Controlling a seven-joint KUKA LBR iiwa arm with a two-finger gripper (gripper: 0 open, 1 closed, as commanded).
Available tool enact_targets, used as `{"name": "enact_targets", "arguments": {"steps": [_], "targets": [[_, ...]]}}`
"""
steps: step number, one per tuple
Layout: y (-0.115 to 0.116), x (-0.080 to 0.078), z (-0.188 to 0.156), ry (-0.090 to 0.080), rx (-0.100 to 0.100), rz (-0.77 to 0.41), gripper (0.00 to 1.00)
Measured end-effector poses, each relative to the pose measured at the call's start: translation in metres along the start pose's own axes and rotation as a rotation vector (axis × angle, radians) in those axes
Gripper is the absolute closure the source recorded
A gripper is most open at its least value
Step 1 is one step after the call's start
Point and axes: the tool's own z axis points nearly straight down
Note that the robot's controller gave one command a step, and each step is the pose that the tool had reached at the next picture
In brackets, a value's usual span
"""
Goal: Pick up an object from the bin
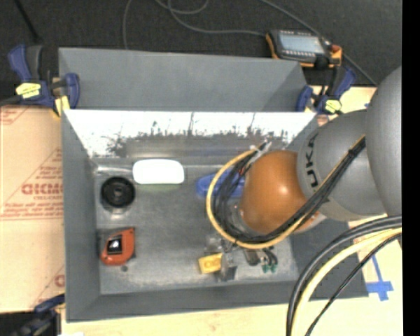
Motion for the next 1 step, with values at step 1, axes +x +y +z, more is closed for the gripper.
{"name": "enact_targets", "arguments": {"steps": [1], "targets": [[0.0,0.0,0.0,0.0,0.0,0.0,1.0]]}}
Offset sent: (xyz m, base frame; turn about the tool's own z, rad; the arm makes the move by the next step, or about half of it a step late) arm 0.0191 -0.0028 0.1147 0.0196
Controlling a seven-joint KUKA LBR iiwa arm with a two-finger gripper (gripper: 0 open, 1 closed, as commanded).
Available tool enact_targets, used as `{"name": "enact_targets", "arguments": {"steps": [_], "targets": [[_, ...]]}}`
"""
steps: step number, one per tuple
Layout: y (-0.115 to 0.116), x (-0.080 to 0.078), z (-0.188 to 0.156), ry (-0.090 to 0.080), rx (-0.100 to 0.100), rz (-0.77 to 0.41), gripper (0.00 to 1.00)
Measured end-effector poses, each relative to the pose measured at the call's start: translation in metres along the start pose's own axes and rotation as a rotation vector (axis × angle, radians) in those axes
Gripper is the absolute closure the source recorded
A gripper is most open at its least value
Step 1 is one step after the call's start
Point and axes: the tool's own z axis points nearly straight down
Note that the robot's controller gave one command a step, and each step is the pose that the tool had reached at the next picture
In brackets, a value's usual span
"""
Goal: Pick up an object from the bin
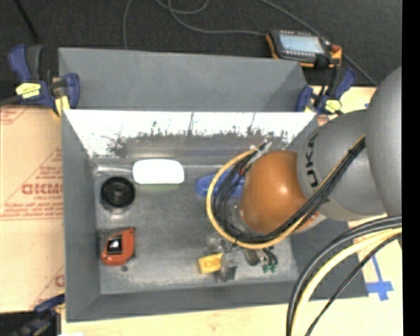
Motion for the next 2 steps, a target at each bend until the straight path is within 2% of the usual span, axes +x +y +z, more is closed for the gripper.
{"name": "enact_targets", "arguments": {"steps": [1,2], "targets": [[-0.003,-0.007,-0.051,0.005,0.0,0.009,1.0],[-0.019,-0.008,-0.07,-0.016,0.003,0.007,1.0]]}}
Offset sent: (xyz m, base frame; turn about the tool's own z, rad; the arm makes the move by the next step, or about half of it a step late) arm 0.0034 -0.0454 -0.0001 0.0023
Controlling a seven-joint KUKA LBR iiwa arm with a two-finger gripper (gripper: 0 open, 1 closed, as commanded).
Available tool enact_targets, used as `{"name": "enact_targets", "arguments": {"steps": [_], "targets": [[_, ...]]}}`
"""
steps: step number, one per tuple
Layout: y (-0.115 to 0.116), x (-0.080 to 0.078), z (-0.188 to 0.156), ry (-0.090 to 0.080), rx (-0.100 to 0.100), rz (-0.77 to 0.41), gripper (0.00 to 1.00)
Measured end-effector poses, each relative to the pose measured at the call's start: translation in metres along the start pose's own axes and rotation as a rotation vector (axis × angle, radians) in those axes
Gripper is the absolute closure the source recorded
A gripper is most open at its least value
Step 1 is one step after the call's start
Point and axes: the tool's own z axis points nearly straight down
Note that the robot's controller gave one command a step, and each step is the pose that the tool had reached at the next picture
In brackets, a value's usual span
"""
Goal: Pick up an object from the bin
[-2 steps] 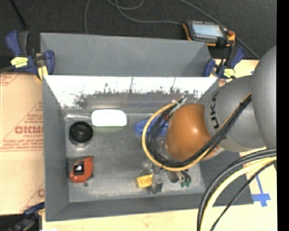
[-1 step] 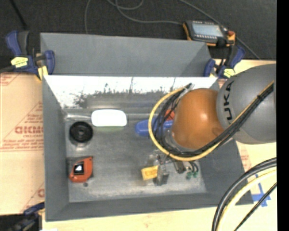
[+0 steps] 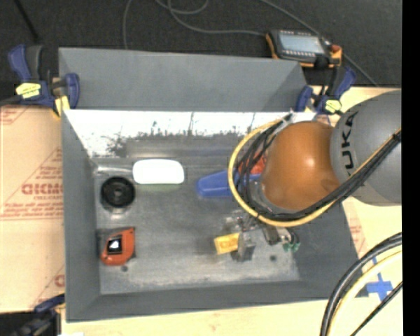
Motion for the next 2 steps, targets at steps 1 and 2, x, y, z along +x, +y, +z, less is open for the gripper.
{"name": "enact_targets", "arguments": {"steps": [1,2], "targets": [[0.0016,-0.0075,-0.0198,0.025,-0.004,0.002,1.0],[0.0003,-0.0166,-0.0204,-0.006,0.001,-0.005,1.0]]}}
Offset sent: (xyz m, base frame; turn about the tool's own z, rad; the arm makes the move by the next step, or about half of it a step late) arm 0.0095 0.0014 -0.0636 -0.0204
